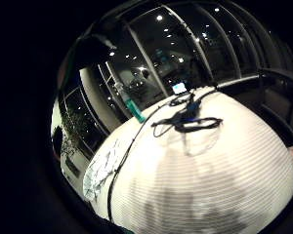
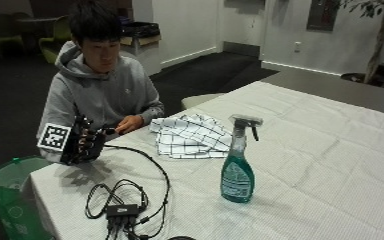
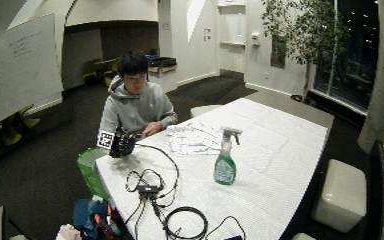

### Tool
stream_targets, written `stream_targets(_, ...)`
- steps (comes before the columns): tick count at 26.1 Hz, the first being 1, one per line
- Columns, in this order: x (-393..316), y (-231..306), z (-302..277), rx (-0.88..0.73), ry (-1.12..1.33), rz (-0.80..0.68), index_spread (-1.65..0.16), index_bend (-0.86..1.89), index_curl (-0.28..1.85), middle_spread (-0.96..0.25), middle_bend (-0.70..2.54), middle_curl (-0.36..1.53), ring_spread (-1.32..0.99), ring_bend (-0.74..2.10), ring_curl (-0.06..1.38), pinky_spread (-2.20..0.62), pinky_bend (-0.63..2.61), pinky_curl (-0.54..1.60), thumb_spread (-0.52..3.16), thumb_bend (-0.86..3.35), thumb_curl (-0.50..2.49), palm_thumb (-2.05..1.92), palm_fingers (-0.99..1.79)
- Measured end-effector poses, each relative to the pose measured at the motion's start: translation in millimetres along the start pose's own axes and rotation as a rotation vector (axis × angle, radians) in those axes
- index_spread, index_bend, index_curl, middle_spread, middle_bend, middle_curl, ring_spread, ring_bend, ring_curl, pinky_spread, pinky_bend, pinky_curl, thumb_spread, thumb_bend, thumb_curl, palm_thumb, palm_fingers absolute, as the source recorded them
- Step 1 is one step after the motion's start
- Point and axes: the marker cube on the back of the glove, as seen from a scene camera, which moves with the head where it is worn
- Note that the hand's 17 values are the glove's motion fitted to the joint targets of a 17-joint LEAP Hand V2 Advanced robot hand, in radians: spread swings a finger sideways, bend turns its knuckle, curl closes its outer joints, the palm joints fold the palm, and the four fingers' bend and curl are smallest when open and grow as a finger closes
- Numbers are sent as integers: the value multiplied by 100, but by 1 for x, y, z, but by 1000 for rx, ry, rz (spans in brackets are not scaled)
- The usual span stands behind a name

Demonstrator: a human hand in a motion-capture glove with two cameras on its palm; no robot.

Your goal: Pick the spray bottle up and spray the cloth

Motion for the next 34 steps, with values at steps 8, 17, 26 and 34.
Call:
stream_targets(8,-9,-3,9,-57,-13,-2,-22,14,39,-3,17,34,-2,29,37,17,20,31,92,-3,52,86,65)
stream_targets(17,-26,-19,31,-162,26,-26,-25,10,34,-3,17,34,1,28,37,21,27,34,95,-4,51,81,44)
stream_targets(26,-55,-56,72,-317,11,44,-27,9,29,-1,17,33,3,29,36,23,33,36,96,-4,49,76,31)
stream_targets(34,-69,-91,130,-466,33,144,-27,9,26,2,18,33,7,28,36,24,39,38,98,-4,46,71,16)
